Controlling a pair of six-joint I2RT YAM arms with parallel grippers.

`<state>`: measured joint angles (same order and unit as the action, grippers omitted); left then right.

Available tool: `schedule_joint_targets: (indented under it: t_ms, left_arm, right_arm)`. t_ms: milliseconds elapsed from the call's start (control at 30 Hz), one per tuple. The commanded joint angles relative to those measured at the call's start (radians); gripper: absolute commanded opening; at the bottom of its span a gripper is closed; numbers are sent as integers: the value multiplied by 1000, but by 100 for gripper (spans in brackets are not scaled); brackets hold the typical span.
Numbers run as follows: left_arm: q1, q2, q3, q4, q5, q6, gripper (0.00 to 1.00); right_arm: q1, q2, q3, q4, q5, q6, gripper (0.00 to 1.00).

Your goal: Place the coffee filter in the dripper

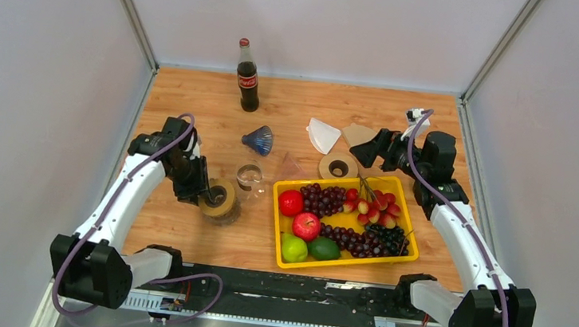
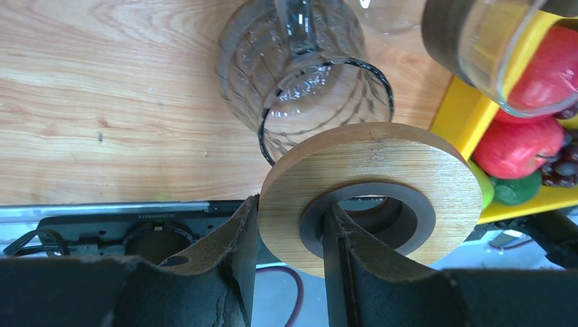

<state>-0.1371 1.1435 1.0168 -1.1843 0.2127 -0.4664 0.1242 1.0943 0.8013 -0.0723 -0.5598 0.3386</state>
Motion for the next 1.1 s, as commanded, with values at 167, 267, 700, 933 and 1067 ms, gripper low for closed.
schedule_joint_targets:
  t_ms: [167,267,700,933,1067]
  left_arm:
    - [-1,24,-50,77,-78,-22,1]
    - [-2,38,-68,90,-116,-24,1]
    - [-2,45,-115,156,-95,-19,11]
    - [-2,24,-115,149,-85,-8,33]
    - [-2,21,-119,149,-50,-3,35]
  right_arm:
    - [6,6,6,-11,28,-17,100]
    - [5,7,5,-13,29,-18,100]
    - [6,24,-1,-17,46,-21,100]
    - [5,35,-1,-16,49,-19,100]
    - [6,36,-1,-16,51,-20,100]
